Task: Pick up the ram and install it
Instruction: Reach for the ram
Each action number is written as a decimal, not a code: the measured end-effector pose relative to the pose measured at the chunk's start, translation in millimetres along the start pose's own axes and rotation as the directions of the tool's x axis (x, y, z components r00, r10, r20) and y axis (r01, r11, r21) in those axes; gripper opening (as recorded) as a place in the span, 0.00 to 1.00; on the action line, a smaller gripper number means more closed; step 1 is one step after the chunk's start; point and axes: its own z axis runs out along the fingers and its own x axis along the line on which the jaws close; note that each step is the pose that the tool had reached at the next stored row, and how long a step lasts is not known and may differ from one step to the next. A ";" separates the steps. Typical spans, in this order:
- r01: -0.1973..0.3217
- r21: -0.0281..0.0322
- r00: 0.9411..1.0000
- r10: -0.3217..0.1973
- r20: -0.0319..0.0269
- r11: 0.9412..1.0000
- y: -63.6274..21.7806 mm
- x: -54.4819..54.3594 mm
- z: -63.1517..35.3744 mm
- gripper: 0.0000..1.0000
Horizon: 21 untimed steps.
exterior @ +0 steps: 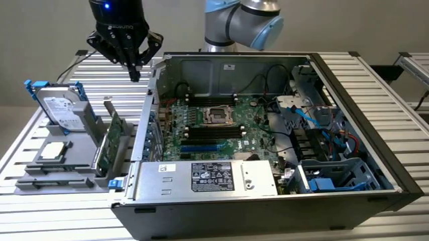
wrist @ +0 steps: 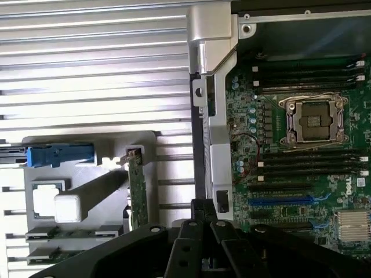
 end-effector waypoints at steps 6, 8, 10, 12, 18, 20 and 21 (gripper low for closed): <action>0.000 0.000 1.000 0.000 0.000 1.000 -7.0 26.5 3.8 0.11; 0.000 0.000 1.000 0.000 0.000 1.000 -9.6 35.7 5.0 0.11; 0.000 0.000 1.000 0.000 0.000 1.000 -12.1 44.5 6.0 0.11; 0.000 0.000 1.000 0.000 0.000 1.000 -14.6 53.3 7.0 0.11; 0.000 0.000 1.000 0.000 0.000 1.000 -23.1 80.2 10.1 0.11; 0.000 0.000 1.000 0.000 0.000 1.000 -27.0 86.8 11.4 0.11; 0.000 0.000 1.000 0.000 0.000 1.000 -29.4 88.8 12.0 0.11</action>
